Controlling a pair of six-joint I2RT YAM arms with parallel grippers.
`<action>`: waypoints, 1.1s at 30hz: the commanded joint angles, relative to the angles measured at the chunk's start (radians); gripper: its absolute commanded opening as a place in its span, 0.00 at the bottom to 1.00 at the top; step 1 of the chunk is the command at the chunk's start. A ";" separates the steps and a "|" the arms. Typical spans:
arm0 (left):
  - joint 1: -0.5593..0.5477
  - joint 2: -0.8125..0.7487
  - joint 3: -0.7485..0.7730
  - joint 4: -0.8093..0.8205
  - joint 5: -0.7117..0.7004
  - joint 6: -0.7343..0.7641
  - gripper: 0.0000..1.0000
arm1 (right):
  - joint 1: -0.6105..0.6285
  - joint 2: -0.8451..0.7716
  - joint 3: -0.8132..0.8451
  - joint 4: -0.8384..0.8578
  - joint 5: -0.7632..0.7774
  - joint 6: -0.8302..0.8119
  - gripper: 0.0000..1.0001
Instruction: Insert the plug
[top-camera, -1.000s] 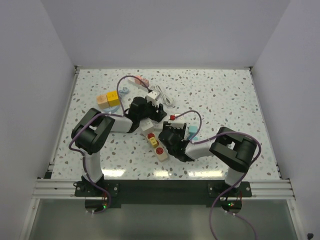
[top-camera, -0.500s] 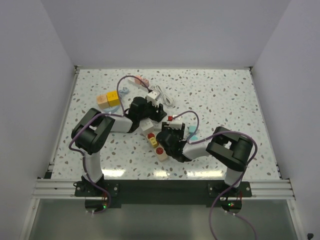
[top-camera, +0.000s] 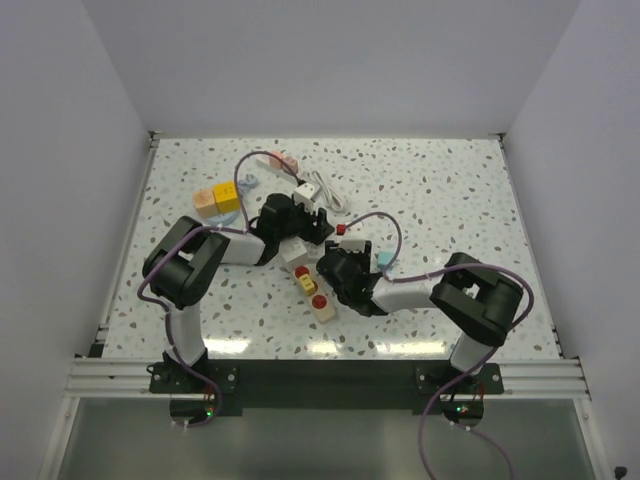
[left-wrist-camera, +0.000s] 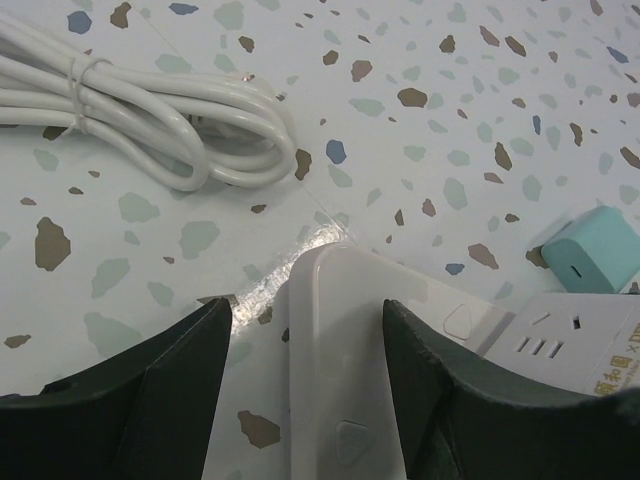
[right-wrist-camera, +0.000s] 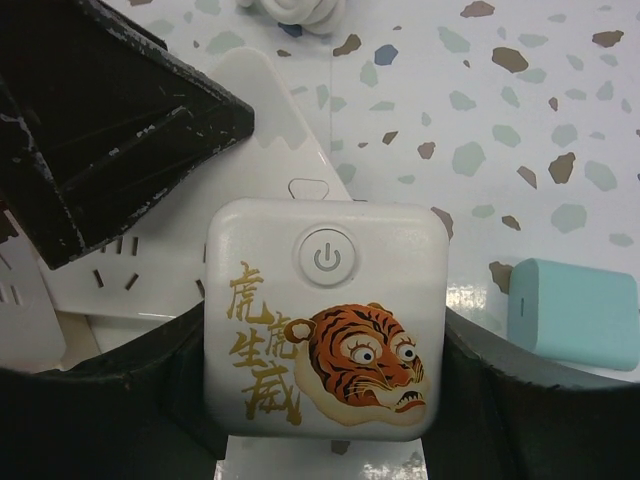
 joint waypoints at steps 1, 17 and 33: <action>0.021 0.031 -0.005 -0.116 -0.070 0.032 0.66 | 0.023 -0.035 -0.042 -0.286 -0.257 -0.084 0.54; 0.021 0.024 0.003 -0.122 -0.113 0.025 0.65 | -0.014 -0.276 -0.023 -0.310 -0.235 -0.193 0.94; 0.021 0.071 0.180 -0.096 -0.199 -0.104 0.66 | -0.325 -0.539 -0.178 -0.387 -0.447 -0.202 0.95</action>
